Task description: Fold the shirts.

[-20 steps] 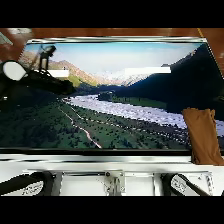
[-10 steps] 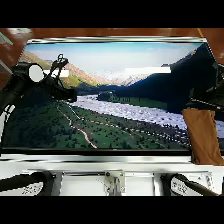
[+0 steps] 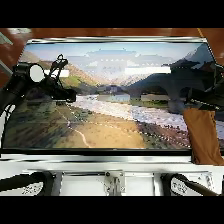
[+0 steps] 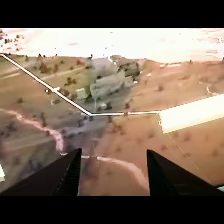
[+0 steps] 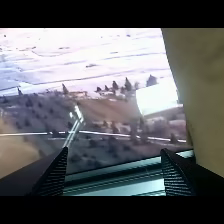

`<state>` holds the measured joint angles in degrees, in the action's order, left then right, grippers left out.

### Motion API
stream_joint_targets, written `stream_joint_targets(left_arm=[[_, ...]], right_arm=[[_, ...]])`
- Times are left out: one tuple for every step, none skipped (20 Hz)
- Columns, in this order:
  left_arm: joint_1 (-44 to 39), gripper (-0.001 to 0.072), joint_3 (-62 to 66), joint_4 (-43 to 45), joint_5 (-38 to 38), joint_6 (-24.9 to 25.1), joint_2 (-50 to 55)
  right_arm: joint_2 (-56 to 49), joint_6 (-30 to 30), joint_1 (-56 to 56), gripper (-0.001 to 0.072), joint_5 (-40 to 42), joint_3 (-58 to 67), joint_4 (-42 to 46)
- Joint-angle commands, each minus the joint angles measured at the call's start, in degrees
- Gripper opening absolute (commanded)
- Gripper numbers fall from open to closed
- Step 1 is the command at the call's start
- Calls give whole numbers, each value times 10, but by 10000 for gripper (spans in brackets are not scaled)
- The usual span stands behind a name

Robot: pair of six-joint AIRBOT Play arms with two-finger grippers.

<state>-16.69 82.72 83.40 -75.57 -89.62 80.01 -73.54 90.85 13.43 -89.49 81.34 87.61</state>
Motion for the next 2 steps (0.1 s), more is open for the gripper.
stream_joint_targets(left_arm=[[0,487,0,0,0,0,0],[0,488,0,0,0,0,0]], right_arm=[[0,0,0,684,-1,0,-1],[0,0,0,684,-1,0,-1]])
